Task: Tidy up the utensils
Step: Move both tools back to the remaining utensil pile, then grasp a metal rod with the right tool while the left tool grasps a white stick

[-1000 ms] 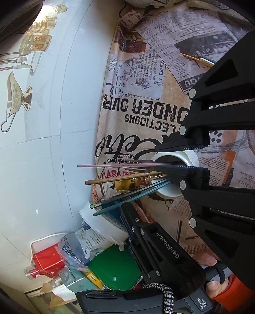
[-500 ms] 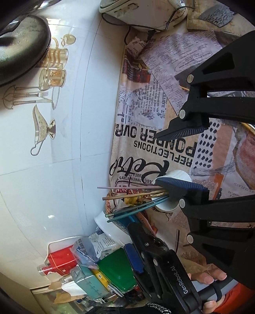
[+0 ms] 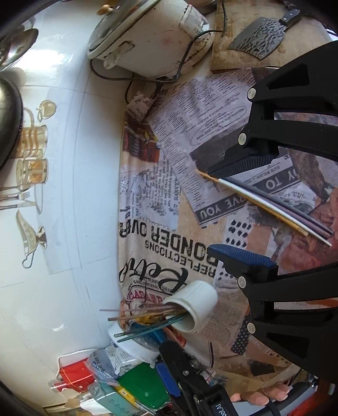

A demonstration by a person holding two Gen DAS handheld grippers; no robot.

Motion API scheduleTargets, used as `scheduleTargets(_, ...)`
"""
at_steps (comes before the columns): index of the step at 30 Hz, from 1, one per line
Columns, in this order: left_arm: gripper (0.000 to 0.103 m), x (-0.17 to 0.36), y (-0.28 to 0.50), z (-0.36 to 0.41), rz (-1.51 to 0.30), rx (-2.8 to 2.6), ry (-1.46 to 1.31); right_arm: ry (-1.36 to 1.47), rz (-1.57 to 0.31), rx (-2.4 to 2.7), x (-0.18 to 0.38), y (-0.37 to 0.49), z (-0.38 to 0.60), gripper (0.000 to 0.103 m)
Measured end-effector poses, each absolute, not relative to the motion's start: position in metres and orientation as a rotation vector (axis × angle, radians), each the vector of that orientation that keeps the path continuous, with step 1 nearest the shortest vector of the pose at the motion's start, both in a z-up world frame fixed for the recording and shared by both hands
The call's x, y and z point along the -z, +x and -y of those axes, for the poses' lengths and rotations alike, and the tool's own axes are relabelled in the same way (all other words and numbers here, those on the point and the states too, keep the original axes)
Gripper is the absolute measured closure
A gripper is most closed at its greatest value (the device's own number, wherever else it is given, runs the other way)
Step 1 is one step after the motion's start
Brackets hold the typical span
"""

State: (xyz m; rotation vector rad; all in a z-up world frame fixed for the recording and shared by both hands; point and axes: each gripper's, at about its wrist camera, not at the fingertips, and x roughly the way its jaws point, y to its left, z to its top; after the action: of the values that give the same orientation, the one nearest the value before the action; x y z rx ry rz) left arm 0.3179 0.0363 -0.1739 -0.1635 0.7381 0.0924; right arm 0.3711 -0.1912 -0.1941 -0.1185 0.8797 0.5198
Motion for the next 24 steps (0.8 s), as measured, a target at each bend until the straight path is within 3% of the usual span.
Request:
scheduleTargets(14,0.014,0.267,0.332,0.004,-0.983,-0.074,-0.104,-0.135,-1.169,-0.464,0.305,0.382,0.215,0.054)
scheduleTargets(16,0.014,0.275,0.331,0.005,-1.004,-0.075,-0.098,-0.131,-1.193,-0.463,0.314,0.381,0.212,0.056)
scheduleTargets(20,0.014,0.286,0.328,0.005,-1.033,-0.078,-0.096,-0.131,-1.218,-0.467,0.322,0.381,0.207,0.07)
scheduleTargets(24,0.014,0.292,0.327,0.004,-1.045,-0.082,-0.108,-0.123,-1.215,-0.476,0.322,0.381,0.207,0.071)
